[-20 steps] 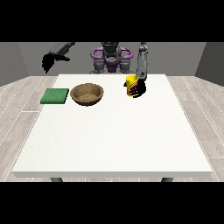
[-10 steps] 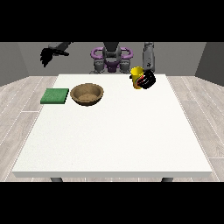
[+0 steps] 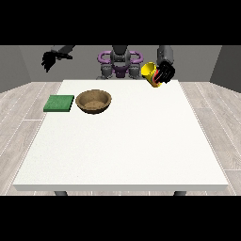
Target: Pick the cup and pour the ball into the bowl, then pick the bowl and place it on the pad
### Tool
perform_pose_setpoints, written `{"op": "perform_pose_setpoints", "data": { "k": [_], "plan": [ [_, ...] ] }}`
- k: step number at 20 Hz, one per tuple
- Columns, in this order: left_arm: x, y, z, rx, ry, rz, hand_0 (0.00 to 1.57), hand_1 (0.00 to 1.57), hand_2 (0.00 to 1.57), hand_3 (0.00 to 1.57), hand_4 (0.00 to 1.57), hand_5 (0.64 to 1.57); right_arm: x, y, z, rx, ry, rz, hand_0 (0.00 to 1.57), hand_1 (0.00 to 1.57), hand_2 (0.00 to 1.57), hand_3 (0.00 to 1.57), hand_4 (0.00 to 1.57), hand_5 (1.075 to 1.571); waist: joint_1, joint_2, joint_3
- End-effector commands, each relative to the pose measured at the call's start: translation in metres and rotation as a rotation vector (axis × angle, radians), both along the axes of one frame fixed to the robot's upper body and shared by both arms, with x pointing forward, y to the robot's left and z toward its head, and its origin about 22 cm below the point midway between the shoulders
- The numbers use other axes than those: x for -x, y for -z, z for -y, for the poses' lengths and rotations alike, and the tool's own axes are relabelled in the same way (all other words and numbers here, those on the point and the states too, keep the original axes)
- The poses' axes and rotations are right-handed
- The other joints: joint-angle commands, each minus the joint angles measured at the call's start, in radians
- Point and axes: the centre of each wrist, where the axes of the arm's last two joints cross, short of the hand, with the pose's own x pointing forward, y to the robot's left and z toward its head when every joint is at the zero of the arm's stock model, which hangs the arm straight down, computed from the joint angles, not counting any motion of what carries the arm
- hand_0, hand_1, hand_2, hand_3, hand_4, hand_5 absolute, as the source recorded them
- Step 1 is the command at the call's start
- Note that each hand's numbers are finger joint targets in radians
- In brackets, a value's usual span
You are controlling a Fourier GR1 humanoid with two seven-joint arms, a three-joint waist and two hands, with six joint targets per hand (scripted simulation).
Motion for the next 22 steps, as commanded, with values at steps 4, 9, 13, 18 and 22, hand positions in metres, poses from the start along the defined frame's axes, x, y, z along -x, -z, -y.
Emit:
{"op": "perform_pose_setpoints", "data": {
  "k": [4, 9, 13, 18, 22],
  "plan": [
    [-0.016, -0.021, 0.054, -0.145, -0.013, -0.008, 1.49, 1.49, 1.57, 1.57, 1.51, 1.267, 0.006, 0.006, 0.019, -0.009, 0.026, 0.010, 0.00, 0.00, 0.00, 0.00, 0.00, 1.569, 0.015, -0.007, -0.0018],
    [-0.027, -0.036, 0.083, -0.293, -0.052, 0.033, 1.50, 1.50, 1.57, 1.57, 1.52, 1.241, -0.002, 0.006, 0.006, -0.009, -0.021, 0.016, 0.00, 0.00, 0.00, 0.00, 0.00, 1.570, -0.024, -0.004, -0.0015],
    [-0.039, -0.061, 0.111, -0.507, -0.057, 0.047, 1.55, 1.55, 1.57, 1.57, 1.57, 1.203, -0.004, 0.010, 0.006, -0.020, -0.037, -0.024, 0.00, 0.00, 0.00, 0.00, 0.00, 1.570, -0.046, -0.050, -0.0005],
    [-0.024, -0.051, 0.173, -0.789, 0.094, 0.129, 1.50, 1.50, 1.57, 1.57, 1.38, 1.400, 0.003, 0.014, 0.026, -0.015, -0.012, -0.029, 0.00, 0.00, 0.00, 0.00, 0.00, 1.571, -0.016, -0.041, 0.0011],
    [-0.006, -0.021, 0.201, -0.961, 0.136, 0.054, 1.50, 1.50, 1.57, 1.57, 1.57, 1.056, -0.005, 0.013, 0.007, -0.027, -0.036, -0.028, 0.00, 0.00, 0.00, 0.00, 0.00, 1.571, -0.068, -0.061, -0.0017]
  ]
}}
